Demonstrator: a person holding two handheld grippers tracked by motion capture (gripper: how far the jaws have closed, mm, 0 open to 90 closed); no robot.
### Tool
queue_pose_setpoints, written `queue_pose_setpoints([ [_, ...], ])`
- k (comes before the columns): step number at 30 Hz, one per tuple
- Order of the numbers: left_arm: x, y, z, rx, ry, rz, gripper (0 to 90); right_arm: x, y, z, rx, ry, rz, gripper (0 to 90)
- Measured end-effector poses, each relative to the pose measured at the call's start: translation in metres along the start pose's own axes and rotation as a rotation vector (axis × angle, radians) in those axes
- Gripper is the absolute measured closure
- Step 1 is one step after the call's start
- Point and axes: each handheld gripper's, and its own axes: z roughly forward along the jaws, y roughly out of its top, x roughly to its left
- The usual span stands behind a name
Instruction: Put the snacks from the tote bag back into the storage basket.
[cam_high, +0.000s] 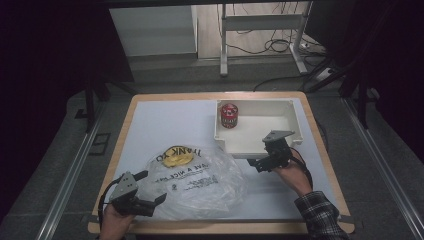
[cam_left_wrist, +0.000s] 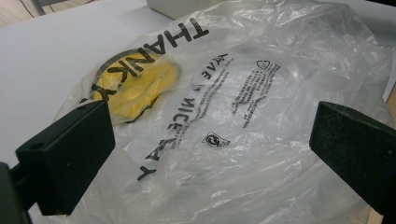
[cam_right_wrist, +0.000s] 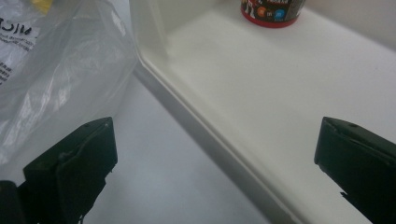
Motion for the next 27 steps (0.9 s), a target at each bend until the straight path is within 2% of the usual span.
queue_pose_setpoints([
  [27, 0.000, -0.001, 0.002, 0.013, -0.004, 0.000, 0.0, 0.018, -0.043, -0.030, 0.038, -0.017, 0.004, 0.0],
])
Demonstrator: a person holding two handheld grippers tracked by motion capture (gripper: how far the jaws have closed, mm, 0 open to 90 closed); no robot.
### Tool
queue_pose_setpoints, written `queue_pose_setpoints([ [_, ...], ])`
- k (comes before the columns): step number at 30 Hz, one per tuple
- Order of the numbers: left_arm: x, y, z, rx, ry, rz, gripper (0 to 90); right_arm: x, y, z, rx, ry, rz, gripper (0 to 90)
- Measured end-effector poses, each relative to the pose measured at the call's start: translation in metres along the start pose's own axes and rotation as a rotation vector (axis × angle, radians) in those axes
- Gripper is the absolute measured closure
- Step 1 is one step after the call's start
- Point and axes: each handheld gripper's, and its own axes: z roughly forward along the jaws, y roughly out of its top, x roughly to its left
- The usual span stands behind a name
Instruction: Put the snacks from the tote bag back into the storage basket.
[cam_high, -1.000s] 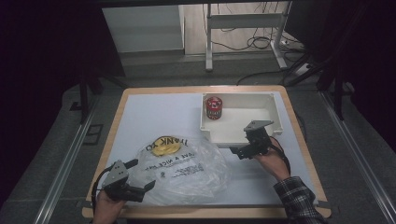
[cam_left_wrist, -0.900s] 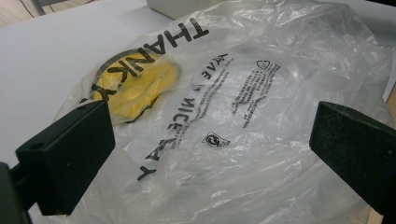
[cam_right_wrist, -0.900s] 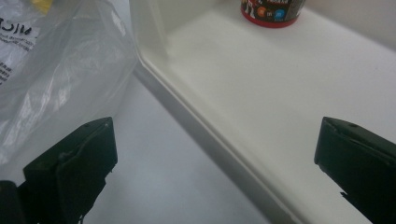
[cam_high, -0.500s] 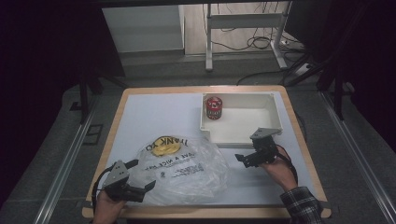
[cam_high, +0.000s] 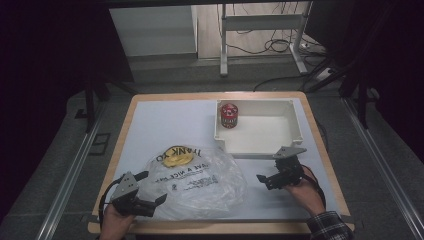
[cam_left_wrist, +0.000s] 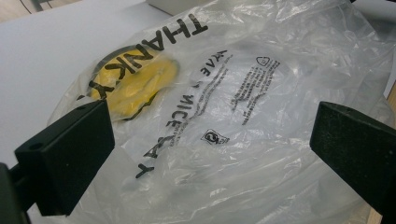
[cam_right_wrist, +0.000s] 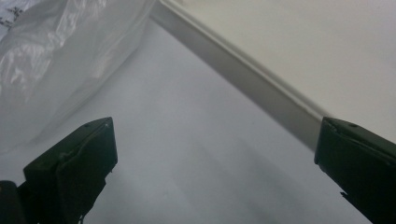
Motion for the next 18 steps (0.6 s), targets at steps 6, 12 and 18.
queue_pose_setpoints([
  [6, 0.000, 0.000, 0.001, 0.006, 0.002, -0.002, 0.0, 0.004, -0.011, -0.006, 0.014, 0.001, 0.009, 0.0],
  [12, 0.002, -0.001, 0.001, 0.016, 0.010, -0.011, 0.0, 0.009, -0.027, -0.015, 0.030, 0.008, 0.012, 0.0],
  [18, 0.002, -0.001, 0.002, 0.019, 0.019, -0.018, 0.0, 0.013, -0.037, -0.023, 0.031, 0.006, 0.021, 0.0],
])
